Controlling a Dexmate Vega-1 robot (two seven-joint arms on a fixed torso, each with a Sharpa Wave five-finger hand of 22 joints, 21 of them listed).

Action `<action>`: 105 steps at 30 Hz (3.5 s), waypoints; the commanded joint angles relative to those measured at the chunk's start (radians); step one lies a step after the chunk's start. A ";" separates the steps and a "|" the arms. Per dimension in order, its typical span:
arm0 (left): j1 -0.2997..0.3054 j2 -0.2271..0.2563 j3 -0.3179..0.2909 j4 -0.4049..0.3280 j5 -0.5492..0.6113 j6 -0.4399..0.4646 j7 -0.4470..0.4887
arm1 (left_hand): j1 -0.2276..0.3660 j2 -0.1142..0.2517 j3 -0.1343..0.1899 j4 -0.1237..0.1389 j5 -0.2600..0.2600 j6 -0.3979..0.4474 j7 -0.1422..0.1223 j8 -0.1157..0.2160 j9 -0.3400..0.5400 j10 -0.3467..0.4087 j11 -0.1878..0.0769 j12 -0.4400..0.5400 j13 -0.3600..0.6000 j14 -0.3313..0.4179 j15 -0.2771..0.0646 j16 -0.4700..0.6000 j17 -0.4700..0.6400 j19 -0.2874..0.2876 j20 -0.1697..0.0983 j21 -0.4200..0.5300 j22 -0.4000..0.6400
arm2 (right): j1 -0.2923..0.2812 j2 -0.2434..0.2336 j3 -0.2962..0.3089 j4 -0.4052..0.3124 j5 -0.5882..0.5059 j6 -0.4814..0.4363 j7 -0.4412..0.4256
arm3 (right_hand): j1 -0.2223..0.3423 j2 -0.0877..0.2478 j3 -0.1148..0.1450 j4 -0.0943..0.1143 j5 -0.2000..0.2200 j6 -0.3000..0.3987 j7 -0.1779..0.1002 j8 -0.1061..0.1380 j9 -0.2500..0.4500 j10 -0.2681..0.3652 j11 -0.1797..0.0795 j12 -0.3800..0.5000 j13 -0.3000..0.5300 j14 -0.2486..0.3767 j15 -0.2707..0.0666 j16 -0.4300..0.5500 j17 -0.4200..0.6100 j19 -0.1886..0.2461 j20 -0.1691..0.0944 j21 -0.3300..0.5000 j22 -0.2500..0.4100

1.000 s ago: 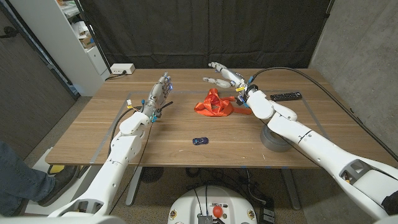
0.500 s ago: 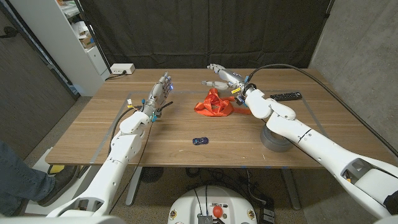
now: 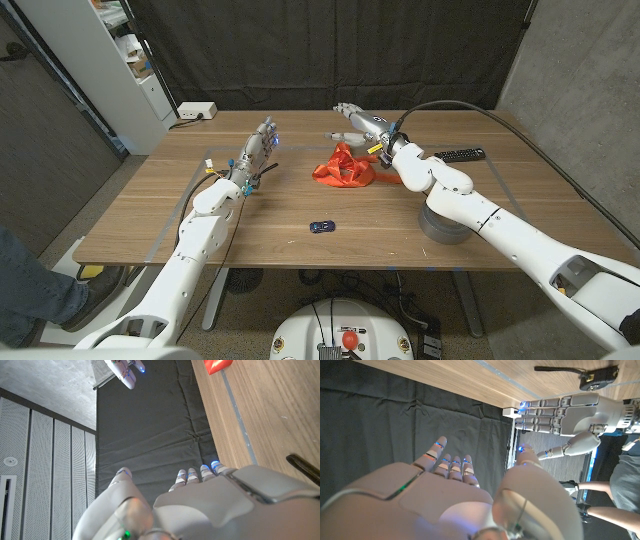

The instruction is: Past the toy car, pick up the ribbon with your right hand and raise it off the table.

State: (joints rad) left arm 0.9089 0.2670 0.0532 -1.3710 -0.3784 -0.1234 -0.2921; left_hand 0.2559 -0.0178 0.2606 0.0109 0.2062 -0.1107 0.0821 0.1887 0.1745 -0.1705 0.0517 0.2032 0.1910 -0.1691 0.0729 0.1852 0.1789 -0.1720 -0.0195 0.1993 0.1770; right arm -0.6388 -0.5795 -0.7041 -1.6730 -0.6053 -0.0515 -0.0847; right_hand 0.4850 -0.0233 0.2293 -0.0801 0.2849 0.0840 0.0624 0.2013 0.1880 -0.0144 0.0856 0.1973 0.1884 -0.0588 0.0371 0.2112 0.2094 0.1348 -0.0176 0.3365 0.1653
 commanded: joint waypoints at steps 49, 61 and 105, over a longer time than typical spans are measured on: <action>0.008 -0.004 0.000 -0.007 0.000 0.002 0.002 | 0.000 0.014 0.000 -0.012 -0.007 0.005 0.007 0.001 0.005 -0.013 0.009 0.003 0.002 -0.011 0.015 0.003 0.003 -0.050 0.019 -0.005 0.003 | 0.049 0.010 -0.086 -0.061 -0.111 -0.208 0.248 | 0.058 -0.046 -0.015 -0.050 0.048 -0.068 -0.059 -0.013 0.007 -0.057 0.012 -0.008 0.006 -0.003 0.086 -0.007 0.000 0.055 0.200 -0.066 0.002; 0.017 -0.003 0.002 -0.020 0.004 0.009 0.010 | 0.000 0.016 0.000 -0.013 -0.007 0.006 0.008 0.001 0.005 -0.012 0.010 0.004 0.002 -0.011 0.017 0.004 0.004 -0.052 0.019 -0.005 0.003 | 0.047 0.007 -0.094 -0.050 -0.124 -0.190 0.229 | 0.059 -0.066 -0.038 -0.045 0.092 -0.020 -0.165 0.002 0.005 -0.065 -0.018 0.001 0.005 -0.048 0.114 -0.009 0.001 -0.066 0.235 -0.160 0.004; 0.021 -0.006 0.005 -0.014 0.001 0.009 0.017 | -0.002 0.023 -0.001 -0.018 -0.008 0.020 0.011 0.004 0.005 -0.002 0.019 0.007 0.002 -0.001 0.025 0.007 0.004 -0.063 0.029 -0.006 0.003 | 0.113 0.055 -0.159 0.032 -0.172 -0.232 0.347 | 0.072 -0.095 -0.075 -0.047 0.158 -0.029 -0.136 -0.010 0.005 -0.068 -0.017 -0.002 0.006 -0.062 0.115 -0.003 0.002 -0.338 0.235 -0.165 0.008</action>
State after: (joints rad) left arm 0.9419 0.2618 0.0566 -1.4022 -0.3760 -0.1150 -0.2712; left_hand 0.2506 -0.0047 0.2547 -0.0028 0.1992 -0.0981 0.0947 0.1887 0.1745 -0.1704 0.0628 0.2032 0.1910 -0.1741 0.0931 0.1852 0.1788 -0.1739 0.0001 0.1954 0.1771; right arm -0.5462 -0.5441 -0.8459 -1.6766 -0.7749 -0.2637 0.2398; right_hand 0.5507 -0.1104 0.1574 -0.1268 0.4369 0.0588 -0.0729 0.1906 0.1908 -0.0720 0.0716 0.1951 0.1934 -0.1110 0.1499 0.2081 0.2070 -0.1691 0.2143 0.1665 0.1701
